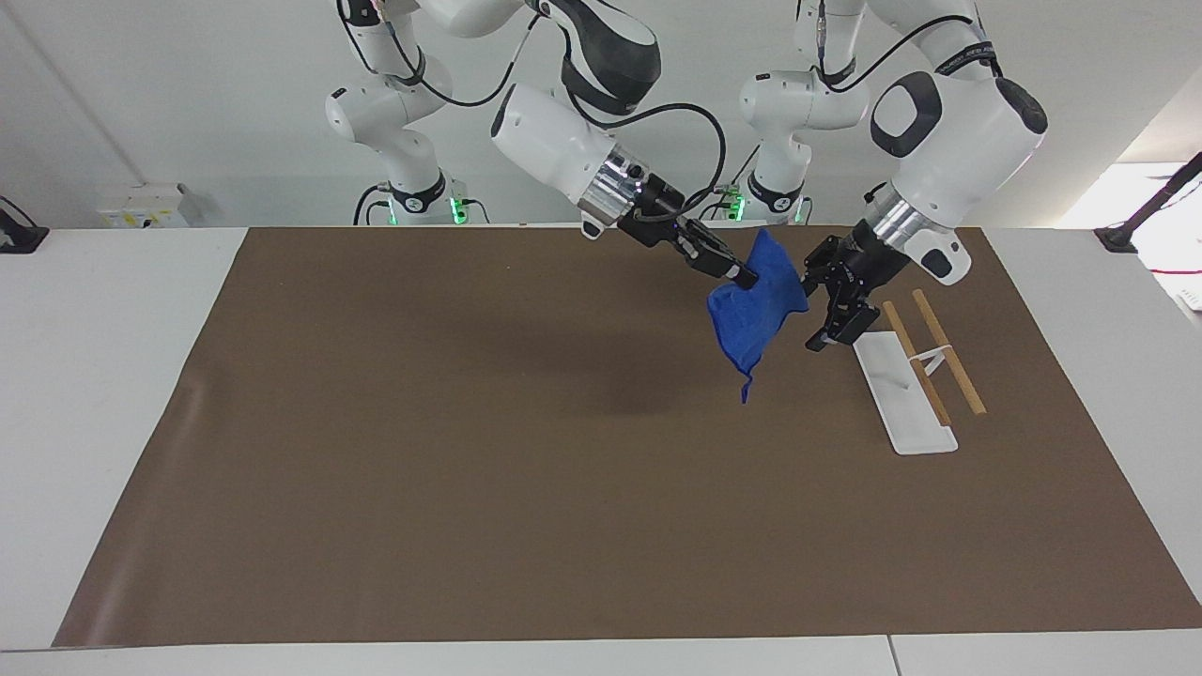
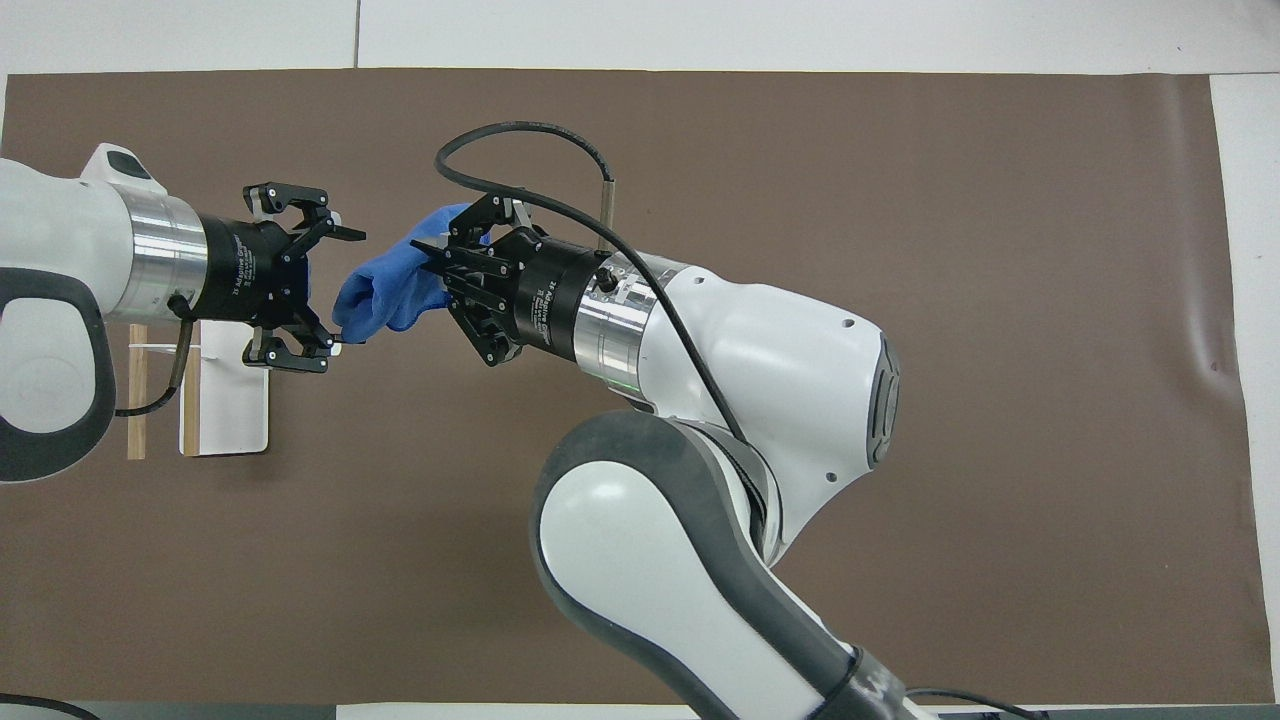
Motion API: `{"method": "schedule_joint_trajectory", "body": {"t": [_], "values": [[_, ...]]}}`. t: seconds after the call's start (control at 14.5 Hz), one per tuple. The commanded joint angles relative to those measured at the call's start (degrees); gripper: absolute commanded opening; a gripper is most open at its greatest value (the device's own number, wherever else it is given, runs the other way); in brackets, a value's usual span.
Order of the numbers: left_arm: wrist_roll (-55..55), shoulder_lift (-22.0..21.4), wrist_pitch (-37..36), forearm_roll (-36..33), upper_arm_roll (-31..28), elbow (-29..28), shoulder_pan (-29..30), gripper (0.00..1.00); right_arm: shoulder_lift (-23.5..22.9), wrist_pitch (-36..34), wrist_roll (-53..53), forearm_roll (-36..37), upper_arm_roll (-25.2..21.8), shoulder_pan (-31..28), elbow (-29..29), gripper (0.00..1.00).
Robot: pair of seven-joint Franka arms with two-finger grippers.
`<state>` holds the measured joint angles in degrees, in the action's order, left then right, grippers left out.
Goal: Right arm passes towel to left arm to hang
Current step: 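Close the left gripper on the towel while the right gripper holds it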
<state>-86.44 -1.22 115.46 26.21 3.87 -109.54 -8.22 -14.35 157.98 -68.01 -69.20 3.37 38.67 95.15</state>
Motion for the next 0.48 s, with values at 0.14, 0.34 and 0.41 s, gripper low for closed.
{"method": "schedule_joint_trajectory", "body": {"t": [0.14,0.34,0.41], "values": [[-5.3,-2.1,1.7,2.4,-0.5,-3.8,-2.1,0.94,-0.7,0.9,0.1,-1.3,0.2,-0.1,-0.8,0.0],[-6.1,-0.8,4.2,3.7,-0.6,-1.0,-1.6,0.0,-0.7,0.9,0.1,-1.3,0.2,-0.2,-0.8,0.0],[-6.0,-0.2,4.3,3.9,-0.6,-0.5,-1.5,0.0,-0.7,0.9,0.2,-1.3,0.2,-0.2,-0.8,0.0]]}}
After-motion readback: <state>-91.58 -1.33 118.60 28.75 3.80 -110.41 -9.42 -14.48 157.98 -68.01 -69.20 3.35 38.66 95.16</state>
